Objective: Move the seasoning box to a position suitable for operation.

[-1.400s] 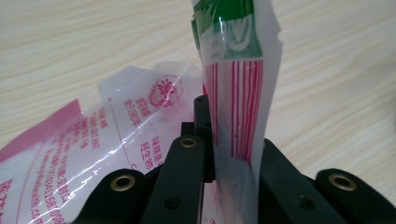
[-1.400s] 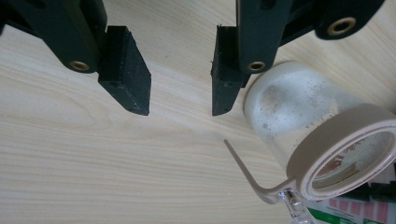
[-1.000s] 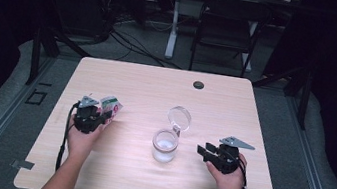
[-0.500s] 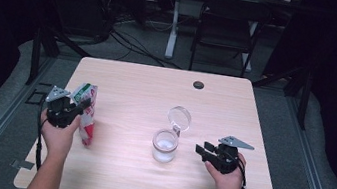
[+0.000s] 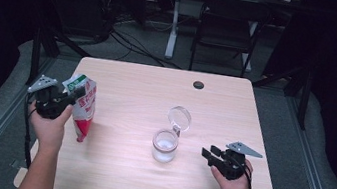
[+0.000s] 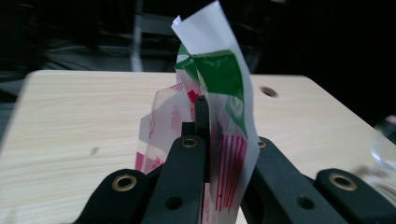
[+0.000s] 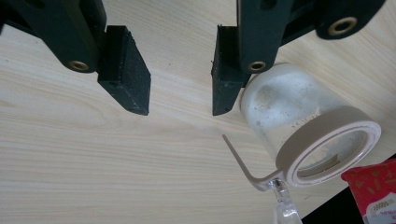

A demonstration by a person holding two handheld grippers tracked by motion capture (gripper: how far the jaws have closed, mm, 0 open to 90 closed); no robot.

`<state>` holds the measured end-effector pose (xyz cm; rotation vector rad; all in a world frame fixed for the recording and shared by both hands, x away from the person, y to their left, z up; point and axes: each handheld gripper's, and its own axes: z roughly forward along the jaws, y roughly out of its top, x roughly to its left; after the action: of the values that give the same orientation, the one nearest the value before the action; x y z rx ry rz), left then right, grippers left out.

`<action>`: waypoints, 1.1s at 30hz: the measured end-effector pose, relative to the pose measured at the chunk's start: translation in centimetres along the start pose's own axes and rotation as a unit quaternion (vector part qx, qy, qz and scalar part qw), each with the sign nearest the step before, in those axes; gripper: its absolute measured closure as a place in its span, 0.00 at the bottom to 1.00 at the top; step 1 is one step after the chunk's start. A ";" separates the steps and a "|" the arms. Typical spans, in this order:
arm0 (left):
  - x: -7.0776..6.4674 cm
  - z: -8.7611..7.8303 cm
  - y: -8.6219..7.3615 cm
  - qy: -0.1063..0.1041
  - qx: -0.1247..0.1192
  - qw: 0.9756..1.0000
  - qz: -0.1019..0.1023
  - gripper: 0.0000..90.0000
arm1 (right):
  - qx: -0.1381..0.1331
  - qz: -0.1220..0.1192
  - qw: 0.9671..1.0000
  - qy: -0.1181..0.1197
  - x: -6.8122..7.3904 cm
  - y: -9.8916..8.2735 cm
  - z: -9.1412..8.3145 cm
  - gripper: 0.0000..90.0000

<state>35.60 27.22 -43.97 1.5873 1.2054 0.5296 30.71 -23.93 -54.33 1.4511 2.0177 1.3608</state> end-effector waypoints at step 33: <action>-10.2 1.3 -1.7 -0.212 0.097 0.954 0.187 1.00 | -0.041 -0.070 0.994 0.071 2.6 3.9 -1.6 0.77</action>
<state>31.83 17.54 -43.76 1.9909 0.6505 0.2858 30.66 -22.42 -49.67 1.1844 2.0784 1.5053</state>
